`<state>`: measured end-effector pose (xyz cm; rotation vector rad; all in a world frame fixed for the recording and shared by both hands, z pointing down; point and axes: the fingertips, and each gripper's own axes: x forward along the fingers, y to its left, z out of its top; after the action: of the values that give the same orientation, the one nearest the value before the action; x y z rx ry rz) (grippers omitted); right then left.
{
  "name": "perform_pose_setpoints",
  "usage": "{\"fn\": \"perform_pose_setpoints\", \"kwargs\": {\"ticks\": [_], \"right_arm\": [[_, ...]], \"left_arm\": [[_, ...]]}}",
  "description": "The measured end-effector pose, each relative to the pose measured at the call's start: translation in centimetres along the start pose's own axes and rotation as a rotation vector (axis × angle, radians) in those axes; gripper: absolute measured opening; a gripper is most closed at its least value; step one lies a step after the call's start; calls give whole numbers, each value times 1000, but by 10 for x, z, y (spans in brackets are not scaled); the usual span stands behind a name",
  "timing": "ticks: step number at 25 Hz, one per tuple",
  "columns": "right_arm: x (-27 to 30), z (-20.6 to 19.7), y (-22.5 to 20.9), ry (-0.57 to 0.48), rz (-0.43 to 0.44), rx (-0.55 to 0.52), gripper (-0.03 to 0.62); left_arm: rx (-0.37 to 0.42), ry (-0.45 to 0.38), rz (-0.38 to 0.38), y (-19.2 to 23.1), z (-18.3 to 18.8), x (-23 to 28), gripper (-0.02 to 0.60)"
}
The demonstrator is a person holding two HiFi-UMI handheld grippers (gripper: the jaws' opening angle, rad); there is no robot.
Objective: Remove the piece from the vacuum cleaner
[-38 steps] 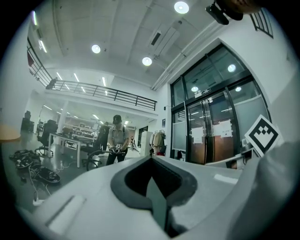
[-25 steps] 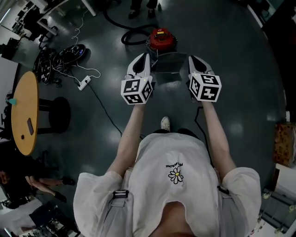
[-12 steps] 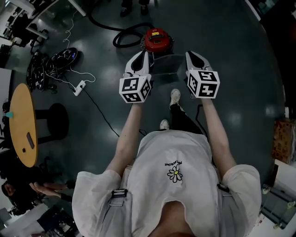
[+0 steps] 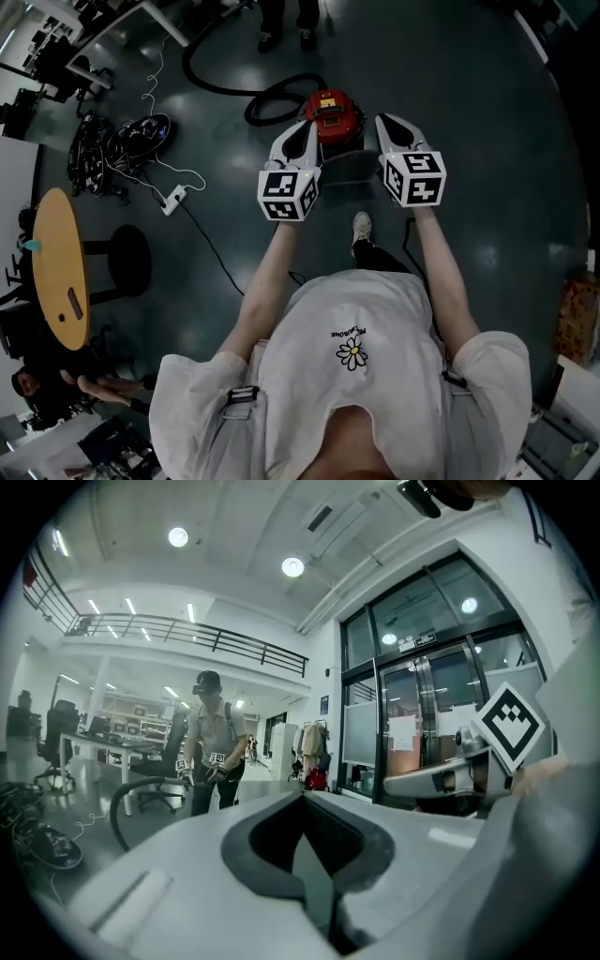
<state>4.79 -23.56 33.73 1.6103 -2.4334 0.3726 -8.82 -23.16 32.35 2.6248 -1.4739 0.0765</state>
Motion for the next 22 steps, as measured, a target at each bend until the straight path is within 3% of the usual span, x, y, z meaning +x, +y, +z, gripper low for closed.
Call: {"fn": "perform_pose_setpoints", "kwargs": {"ticks": [7, 14, 19, 22], "right_arm": [[72, -8, -40, 41, 61, 11, 26], [119, -21, -55, 114, 112, -92, 26], [169, -66, -78, 160, 129, -117, 26], [198, -109, -94, 185, 120, -138, 26]], "left_arm": [[9, 26, 38, 32, -12, 75, 0], [22, 122, 19, 58, -46, 120, 0], [101, 230, -8, 84, -127, 170, 0], [95, 293, -20, 99, -186, 200, 0]]}}
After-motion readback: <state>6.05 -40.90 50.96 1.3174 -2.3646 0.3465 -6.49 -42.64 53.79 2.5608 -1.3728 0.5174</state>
